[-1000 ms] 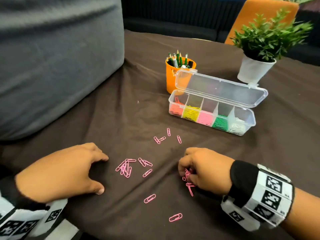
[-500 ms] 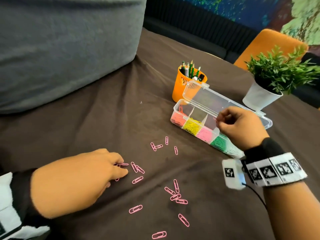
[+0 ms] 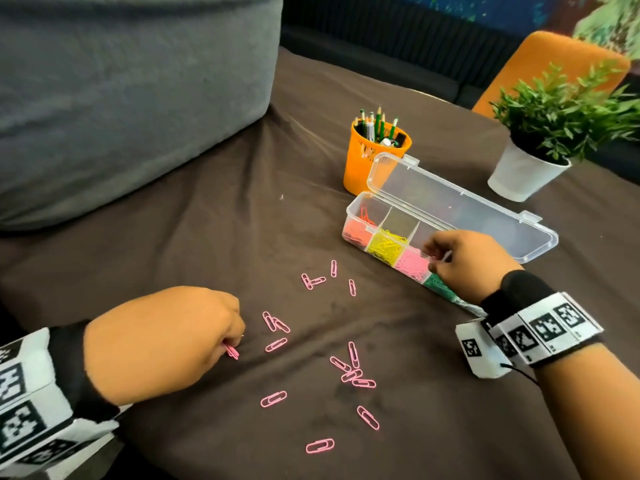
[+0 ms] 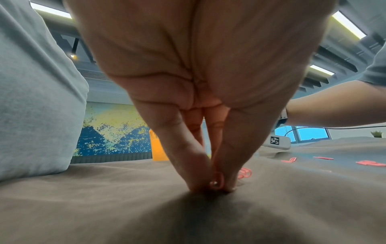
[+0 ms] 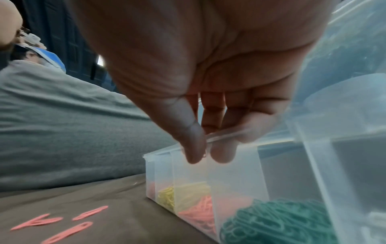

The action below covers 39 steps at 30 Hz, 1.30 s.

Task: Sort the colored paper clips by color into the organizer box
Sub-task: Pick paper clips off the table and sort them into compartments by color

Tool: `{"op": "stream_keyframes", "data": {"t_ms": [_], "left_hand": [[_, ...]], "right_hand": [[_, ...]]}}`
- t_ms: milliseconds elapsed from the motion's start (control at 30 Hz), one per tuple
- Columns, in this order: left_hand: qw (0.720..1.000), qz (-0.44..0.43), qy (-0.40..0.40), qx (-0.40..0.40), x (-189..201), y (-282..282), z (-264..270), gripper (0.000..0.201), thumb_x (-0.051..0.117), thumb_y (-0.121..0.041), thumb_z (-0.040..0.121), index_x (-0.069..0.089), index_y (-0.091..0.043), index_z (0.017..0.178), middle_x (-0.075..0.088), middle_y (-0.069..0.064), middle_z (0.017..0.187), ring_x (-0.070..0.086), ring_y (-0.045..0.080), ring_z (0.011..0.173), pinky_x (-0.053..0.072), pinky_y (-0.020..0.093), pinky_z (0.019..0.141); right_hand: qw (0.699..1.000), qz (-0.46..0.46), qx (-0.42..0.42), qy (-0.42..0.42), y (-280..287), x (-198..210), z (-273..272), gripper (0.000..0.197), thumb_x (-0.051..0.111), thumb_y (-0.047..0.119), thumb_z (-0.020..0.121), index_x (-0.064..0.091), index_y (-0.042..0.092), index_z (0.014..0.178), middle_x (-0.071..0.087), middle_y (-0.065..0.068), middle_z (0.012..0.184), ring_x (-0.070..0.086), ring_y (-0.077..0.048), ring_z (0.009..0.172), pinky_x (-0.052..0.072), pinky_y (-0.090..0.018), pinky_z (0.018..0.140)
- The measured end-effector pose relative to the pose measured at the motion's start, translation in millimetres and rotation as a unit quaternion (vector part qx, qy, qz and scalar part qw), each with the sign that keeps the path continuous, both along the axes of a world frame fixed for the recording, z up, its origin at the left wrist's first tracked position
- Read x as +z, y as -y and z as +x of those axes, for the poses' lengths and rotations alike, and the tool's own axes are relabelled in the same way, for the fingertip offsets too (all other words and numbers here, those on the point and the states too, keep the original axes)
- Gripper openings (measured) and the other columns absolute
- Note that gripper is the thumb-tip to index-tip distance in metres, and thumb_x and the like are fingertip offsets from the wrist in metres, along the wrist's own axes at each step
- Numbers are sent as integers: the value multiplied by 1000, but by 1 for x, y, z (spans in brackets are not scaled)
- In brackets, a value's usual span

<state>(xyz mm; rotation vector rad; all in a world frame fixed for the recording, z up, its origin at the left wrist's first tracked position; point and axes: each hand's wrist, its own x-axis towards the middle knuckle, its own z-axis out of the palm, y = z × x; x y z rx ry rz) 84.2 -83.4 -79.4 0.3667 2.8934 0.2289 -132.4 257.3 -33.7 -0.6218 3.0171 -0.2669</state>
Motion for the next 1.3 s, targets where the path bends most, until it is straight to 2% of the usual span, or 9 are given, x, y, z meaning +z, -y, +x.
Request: {"op": "stream_keyframes", "data": {"t_ms": [467, 567, 667, 733, 833, 933, 1033, 1167, 1300], "left_hand": [[991, 134, -5, 0, 40, -21, -18, 10, 75, -35, 74, 72, -43, 79, 65, -26, 84, 65, -6, 74, 52, 17, 68], [978, 198, -48, -41, 69, -60, -37, 13, 66, -47, 76, 74, -40, 83, 69, -21, 84, 67, -2, 78, 54, 23, 71], [961, 241, -116, -75, 82, -114, -71, 8, 74, -30, 80, 78, -31, 88, 72, -16, 85, 66, -1, 80, 52, 22, 75], [955, 255, -131, -77, 80, -150, -98, 10, 76, -20, 81, 79, -24, 89, 74, -11, 86, 66, 0, 79, 52, 23, 76], [970, 191, -109, -99, 72, -190, -132, 20, 70, -18, 85, 78, -25, 102, 76, -9, 94, 66, 2, 88, 51, 27, 85], [982, 82, -97, -141, 66, -201, -147, 30, 68, -24, 88, 74, -29, 117, 75, -8, 105, 67, 13, 102, 53, 30, 88], [980, 104, -103, -134, 67, -189, -151, 24, 67, -24, 90, 75, -28, 112, 76, -9, 106, 68, 9, 100, 52, 28, 90], [970, 215, -68, -92, 78, -164, -153, 14, 71, -17, 88, 78, -26, 97, 74, -15, 85, 64, -7, 76, 49, 12, 72], [972, 193, -115, -72, 88, -130, -153, 10, 71, -19, 85, 77, -27, 86, 70, -17, 77, 63, -5, 74, 46, 16, 71]], "right_hand": [[993, -108, -5, 49, -38, 1, 115, 38, 72, 26, 84, 66, 44, 117, 66, 27, 86, 59, 10, 80, 40, -3, 78], [984, -178, 1, -30, -42, 4, 127, 35, 77, 21, 78, 68, 37, 108, 64, 21, 107, 57, 2, 95, 43, -17, 88], [973, -222, 20, -51, -36, 9, 148, 20, 76, 19, 76, 66, 31, 89, 60, 16, 88, 56, -5, 84, 43, -19, 77], [969, -240, 37, 41, -25, 8, 159, 15, 74, 17, 78, 65, 29, 83, 61, 13, 79, 58, -8, 75, 46, -19, 69], [968, -189, 56, 158, -12, -1, 171, 14, 70, 23, 81, 67, 28, 93, 62, 14, 82, 60, -5, 75, 51, -21, 73], [978, -104, 91, 156, -3, -9, 174, 29, 64, 31, 84, 62, 31, 113, 55, 13, 101, 58, -4, 91, 49, -23, 87], [982, -49, 108, 150, 9, -10, 168, 44, 59, 36, 87, 51, 29, 130, 49, 5, 122, 52, -16, 113, 44, -31, 100], [975, 47, 135, 172, 25, -13, 161, 53, 62, 48, 85, 48, 25, 131, 45, -2, 119, 54, -27, 111, 49, -43, 95], [960, 77, 196, 183, 34, -18, 168, 36, 61, 24, 87, 51, 27, 121, 41, -1, 113, 56, -31, 101, 52, -48, 85]]}}
